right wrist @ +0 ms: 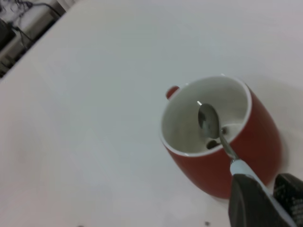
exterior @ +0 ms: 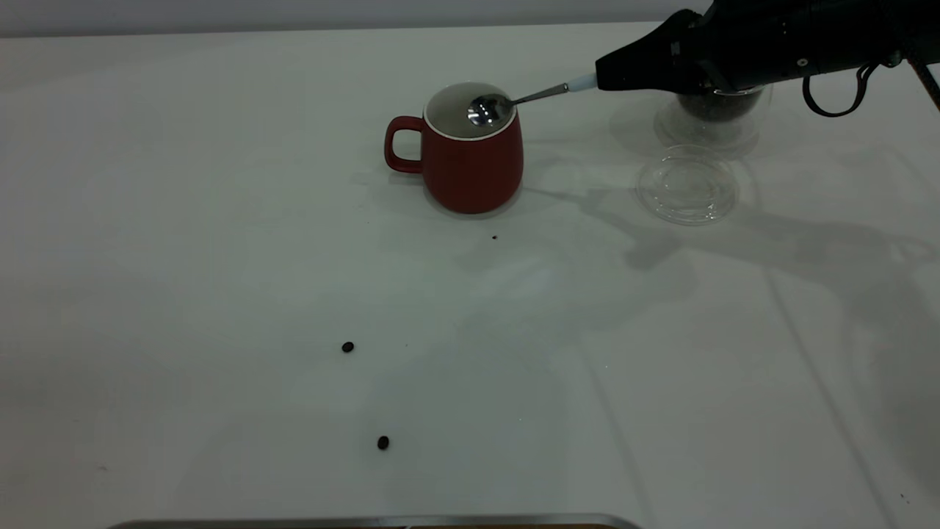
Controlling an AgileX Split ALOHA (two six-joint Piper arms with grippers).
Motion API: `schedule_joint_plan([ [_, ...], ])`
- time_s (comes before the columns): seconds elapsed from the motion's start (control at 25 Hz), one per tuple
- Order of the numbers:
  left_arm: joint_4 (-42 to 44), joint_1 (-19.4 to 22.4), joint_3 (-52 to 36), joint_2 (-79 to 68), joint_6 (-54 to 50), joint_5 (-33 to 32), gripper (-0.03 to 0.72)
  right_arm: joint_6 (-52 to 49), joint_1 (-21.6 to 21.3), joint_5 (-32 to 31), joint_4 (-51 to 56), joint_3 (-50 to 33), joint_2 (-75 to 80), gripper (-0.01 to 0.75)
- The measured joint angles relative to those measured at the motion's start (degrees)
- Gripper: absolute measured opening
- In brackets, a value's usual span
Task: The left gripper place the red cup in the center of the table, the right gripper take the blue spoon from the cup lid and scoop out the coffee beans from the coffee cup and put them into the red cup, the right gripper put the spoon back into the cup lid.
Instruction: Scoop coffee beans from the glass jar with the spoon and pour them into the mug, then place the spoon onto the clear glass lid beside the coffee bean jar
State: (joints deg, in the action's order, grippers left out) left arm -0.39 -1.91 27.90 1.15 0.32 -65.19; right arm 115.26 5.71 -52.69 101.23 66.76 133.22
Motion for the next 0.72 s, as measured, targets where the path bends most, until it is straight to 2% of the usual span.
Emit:
schedule_joint_plan([
  [0.32,0.0,0.0,0.0,0.0,0.0,0.0,0.587,-20.5,-1.1,-1.2,-0.1,-3.5,-9.6,0.110],
  [0.48,0.0,0.0,0.0,0.0,0.0,0.0,0.587,-31.6,-4.8,-0.2,-0.1,-8.8,-14.4,0.110],
  [0.72,0.0,0.0,0.0,0.0,0.0,0.0,0.587,-37.6,-12.0,0.4,-0.1,-16.6,-16.8,0.110],
])
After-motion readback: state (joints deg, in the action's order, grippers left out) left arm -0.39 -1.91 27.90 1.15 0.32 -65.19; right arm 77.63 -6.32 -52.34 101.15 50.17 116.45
